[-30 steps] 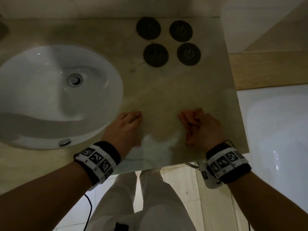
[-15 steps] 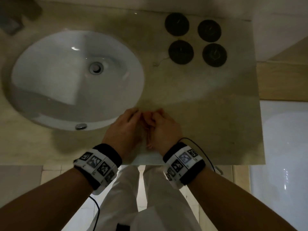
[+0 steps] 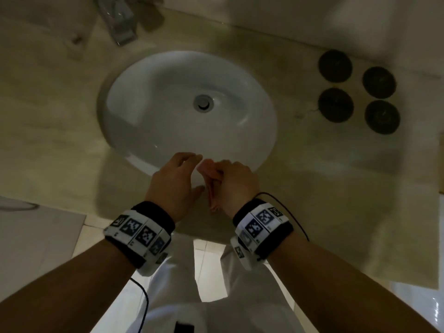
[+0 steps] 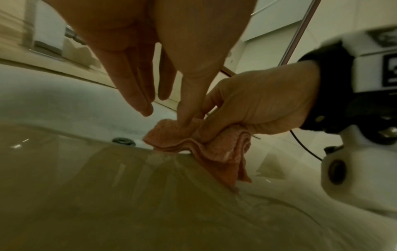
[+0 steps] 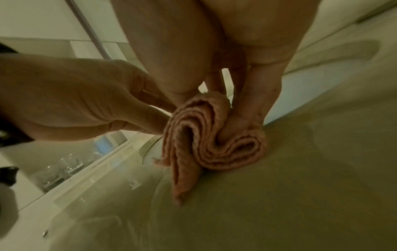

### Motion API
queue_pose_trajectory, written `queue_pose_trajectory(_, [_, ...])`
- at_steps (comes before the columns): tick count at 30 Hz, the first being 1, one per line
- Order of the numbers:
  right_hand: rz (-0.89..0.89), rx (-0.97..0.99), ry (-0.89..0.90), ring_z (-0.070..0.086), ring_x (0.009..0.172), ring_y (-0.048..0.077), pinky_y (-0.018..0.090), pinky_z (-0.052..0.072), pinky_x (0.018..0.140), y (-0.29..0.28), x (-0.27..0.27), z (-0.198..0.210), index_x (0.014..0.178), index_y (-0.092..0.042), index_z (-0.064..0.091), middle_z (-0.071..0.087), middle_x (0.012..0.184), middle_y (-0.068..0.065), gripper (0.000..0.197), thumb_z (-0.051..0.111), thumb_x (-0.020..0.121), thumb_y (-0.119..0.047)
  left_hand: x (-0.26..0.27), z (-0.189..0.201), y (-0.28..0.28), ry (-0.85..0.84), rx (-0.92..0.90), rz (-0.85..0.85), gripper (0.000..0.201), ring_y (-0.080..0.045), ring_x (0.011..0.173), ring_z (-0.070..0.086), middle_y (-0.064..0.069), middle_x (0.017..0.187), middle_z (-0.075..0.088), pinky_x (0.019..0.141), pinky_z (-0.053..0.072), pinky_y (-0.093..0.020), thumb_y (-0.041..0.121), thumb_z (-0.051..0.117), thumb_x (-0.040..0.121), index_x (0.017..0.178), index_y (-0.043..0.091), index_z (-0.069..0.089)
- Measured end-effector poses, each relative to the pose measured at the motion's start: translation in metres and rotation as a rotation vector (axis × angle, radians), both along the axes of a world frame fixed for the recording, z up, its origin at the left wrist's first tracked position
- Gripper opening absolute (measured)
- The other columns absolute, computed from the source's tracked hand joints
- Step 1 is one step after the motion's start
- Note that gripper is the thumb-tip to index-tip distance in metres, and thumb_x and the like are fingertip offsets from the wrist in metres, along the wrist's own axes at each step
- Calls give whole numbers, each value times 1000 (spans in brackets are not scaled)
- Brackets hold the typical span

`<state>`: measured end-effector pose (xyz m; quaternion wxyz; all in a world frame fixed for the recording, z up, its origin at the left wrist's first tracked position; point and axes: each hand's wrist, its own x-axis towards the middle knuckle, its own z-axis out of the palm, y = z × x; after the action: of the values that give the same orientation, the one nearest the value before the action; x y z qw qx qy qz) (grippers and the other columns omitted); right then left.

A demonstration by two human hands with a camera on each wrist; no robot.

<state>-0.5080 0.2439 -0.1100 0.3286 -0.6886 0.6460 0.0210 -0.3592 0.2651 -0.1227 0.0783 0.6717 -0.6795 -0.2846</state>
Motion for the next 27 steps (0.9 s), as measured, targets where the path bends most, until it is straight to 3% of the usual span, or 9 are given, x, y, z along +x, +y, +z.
queue_pose_trajectory(3, [-76,77,-19,62,100,27,35,49,85,-7,35,-7,111,-17,64,67,111,6,34,49,92,-41,31,3,-15,33,24,-24,62,-24,107,63,-3,138,52,86,54,-44,24,75,78,136,19,54])
queue_pose_trajectory(10, [-98,152,-111,65,88,28,31,49,73,-22,115,-5,100,-13,67,70,97,6,26,56,87,-33,118,11,-50,44,30,-50,52,-25,102,64,-7,134,54,82,55,-43,22,69,84,133,14,57])
queue_pose_trajectory(15, [-34,167,-102,65,93,29,34,52,78,-37,175,-17,111,-16,64,69,102,8,28,52,90,-30,174,10,-65,74,44,3,49,-23,98,64,-6,136,53,85,54,-39,21,67,87,134,14,56])
queue_pose_trajectory(18, [6,93,-127,63,94,33,36,50,78,-44,209,-16,122,-18,61,64,106,12,34,54,90,-27,202,10,-65,46,57,66,46,-25,102,63,-8,137,53,86,46,-29,17,66,87,132,12,57])
queue_pose_trajectory(21, [77,-64,-204,63,86,37,35,48,70,-53,235,-10,123,-13,61,64,104,17,39,62,85,-21,233,9,-59,4,107,126,47,-34,104,62,-16,133,55,85,48,-37,8,67,81,128,5,59])
queue_pose_trajectory(24, [134,-161,-210,64,79,38,32,46,65,-69,256,-9,120,-8,61,62,108,19,37,62,85,-16,261,6,-51,-31,135,206,53,-33,112,59,-11,137,53,91,48,-40,13,67,79,131,11,57])
queue_pose_trajectory(27, [205,-225,-174,65,77,40,40,55,65,-90,278,-12,118,-8,62,61,111,21,37,63,81,-11,281,6,-44,-67,130,270,55,-32,120,54,-9,140,51,96,44,-39,18,65,80,134,14,56])
